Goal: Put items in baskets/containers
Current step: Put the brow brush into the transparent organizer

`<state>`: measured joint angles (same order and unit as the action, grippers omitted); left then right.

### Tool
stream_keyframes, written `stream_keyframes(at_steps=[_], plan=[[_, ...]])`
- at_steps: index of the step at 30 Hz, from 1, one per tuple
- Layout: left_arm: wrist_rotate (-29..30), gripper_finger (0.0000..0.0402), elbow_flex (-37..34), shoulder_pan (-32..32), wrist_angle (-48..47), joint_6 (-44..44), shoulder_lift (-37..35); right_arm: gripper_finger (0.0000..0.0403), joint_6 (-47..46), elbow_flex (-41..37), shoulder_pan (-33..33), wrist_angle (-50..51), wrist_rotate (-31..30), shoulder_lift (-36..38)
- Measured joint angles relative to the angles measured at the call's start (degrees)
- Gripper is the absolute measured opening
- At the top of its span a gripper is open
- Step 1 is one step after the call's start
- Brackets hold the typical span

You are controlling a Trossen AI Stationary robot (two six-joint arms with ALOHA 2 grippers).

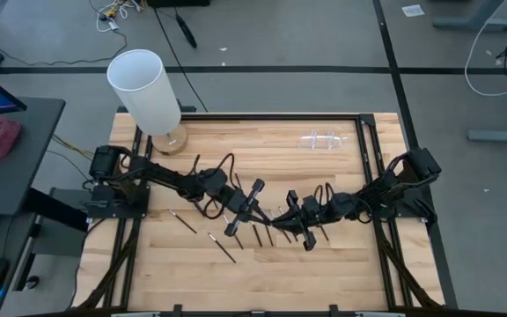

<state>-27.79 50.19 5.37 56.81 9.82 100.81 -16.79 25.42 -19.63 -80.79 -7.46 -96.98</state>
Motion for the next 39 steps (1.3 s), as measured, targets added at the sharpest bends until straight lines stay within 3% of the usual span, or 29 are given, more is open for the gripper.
stream_keyframes(at_steps=[6,11,14,17,27,33,39], plan=[[4.9,0.0013,0.3,0.0,-7.7,-2.3,-2.8,0.0130,-2.5,-2.6,0.3,17.2,-2.5,8.0],[11.4,0.0013,0.1,-0.3,-15.3,-2.9,-5.3,0.0193,-2.3,-0.9,0.3,45.6,-9.3,19.7],[15.1,0.0013,0.6,-0.9,-18.9,-3.2,-6.4,0.0215,-0.8,2.6,0.3,59.2,-11.5,24.4],[17.7,0.0013,1.6,-1.8,-24.4,-3.9,-6.4,0.0223,1.6,6.5,0.3,66.6,-12.3,25.2],[19.4,0.0015,3.9,-3.7,-27.0,-3.2,-6.0,0.0200,5.1,11.8,0.2,62.3,-19.4,16.0],[19.4,0.0019,3.9,-3.7,-27.3,-3.2,-6.0,0.0160,6.3,11.8,0.2,53.9,-20.6,11.9],[19.0,0.0018,3.9,-3.7,-28.5,-3.2,-6.0,0.0113,6.8,11.8,0.2,52.6,-20.7,12.2]])
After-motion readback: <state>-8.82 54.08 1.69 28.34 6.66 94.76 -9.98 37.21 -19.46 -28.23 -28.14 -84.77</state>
